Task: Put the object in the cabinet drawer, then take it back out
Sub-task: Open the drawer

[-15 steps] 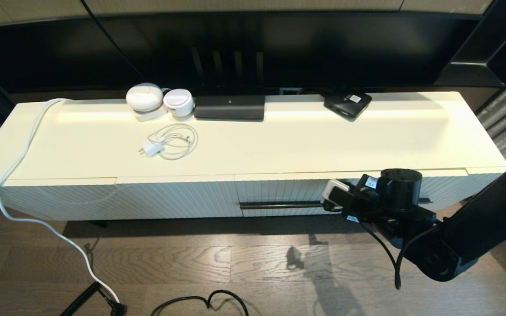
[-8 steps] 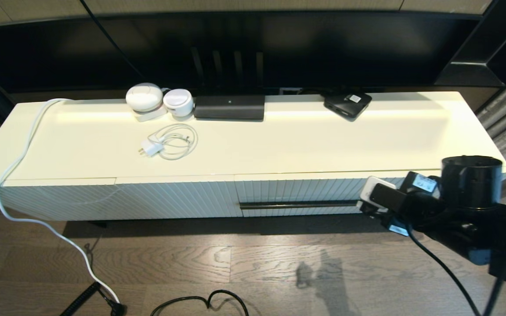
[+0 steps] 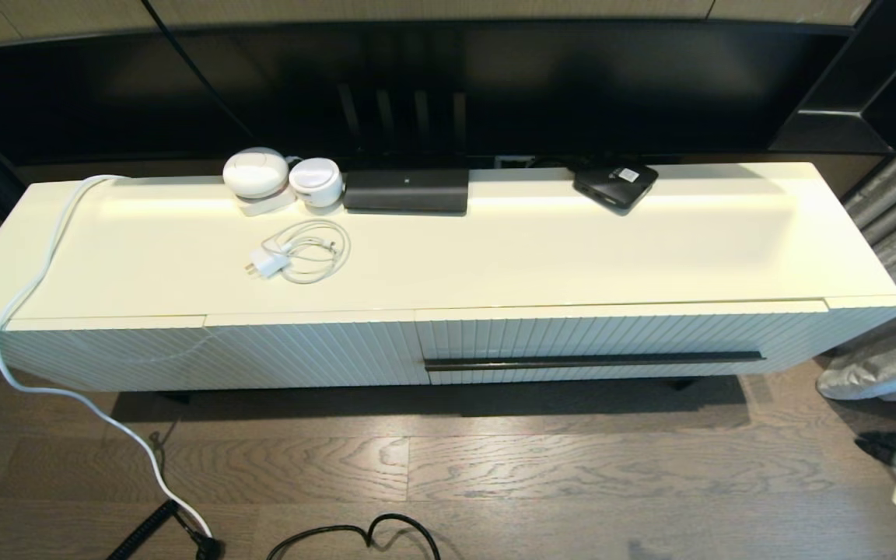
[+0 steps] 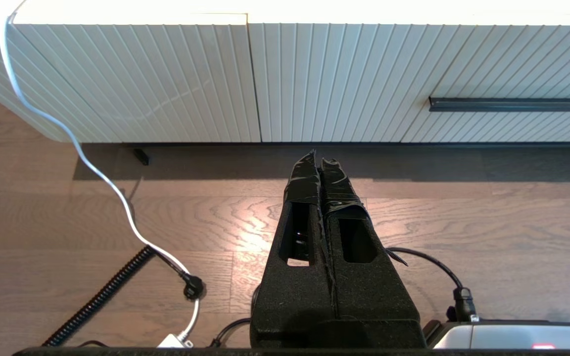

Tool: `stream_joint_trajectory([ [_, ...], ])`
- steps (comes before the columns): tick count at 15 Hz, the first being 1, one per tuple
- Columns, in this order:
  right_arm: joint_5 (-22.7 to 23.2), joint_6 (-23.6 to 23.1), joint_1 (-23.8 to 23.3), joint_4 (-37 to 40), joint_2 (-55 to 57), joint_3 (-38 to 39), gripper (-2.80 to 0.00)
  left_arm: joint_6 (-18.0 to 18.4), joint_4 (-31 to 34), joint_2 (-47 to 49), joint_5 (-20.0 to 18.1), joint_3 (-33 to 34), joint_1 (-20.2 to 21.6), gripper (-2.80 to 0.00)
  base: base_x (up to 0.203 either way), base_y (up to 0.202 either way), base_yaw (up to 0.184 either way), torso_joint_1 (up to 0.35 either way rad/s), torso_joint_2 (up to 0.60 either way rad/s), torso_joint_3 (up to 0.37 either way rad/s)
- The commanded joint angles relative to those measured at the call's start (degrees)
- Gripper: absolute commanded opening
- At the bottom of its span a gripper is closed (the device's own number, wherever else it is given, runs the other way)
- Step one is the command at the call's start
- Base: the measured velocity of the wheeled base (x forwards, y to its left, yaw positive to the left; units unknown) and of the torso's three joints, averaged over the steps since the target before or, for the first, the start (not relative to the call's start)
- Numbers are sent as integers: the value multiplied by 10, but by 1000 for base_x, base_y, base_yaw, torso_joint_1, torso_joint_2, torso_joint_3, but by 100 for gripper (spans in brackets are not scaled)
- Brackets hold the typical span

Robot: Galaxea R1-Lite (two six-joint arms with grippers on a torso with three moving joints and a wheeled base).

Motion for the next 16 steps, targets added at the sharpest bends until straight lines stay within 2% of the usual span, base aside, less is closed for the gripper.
stream_joint_trajectory([
  [1, 25, -3, -21, 119, -129, -5, -280, 0, -1, 1, 0, 0, 1, -280, 0, 0, 0, 0, 0, 0],
  [2, 45, -3, -28, 169, -160, -7, -280, 0, -1, 1, 0, 0, 0, -280, 0, 0, 0, 0, 0, 0],
  [4, 73, -8, -34, 215, -190, 15, -280, 0, 0, 1, 0, 0, 1, -280, 0, 0, 0, 0, 0, 0],
  [7, 83, -45, -34, 185, -140, 48, -280, 0, -1, 1, 0, 0, 0, -280, 0, 0, 0, 0, 0, 0],
  [9, 89, -65, -33, 125, -88, 59, -280, 0, -1, 1, 0, 0, 0, -280, 0, 0, 0, 0, 0, 0],
  [11, 91, -80, -27, 31, 12, 63, -280, 0, -1, 1, 0, 0, 1, -280, 0, 0, 0, 0, 0, 0],
  [16, 81, -93, 32, -206, 276, 15, -280, 0, 0, 1, 0, 0, 0, -280, 0, 0, 0, 0, 0, 0],
])
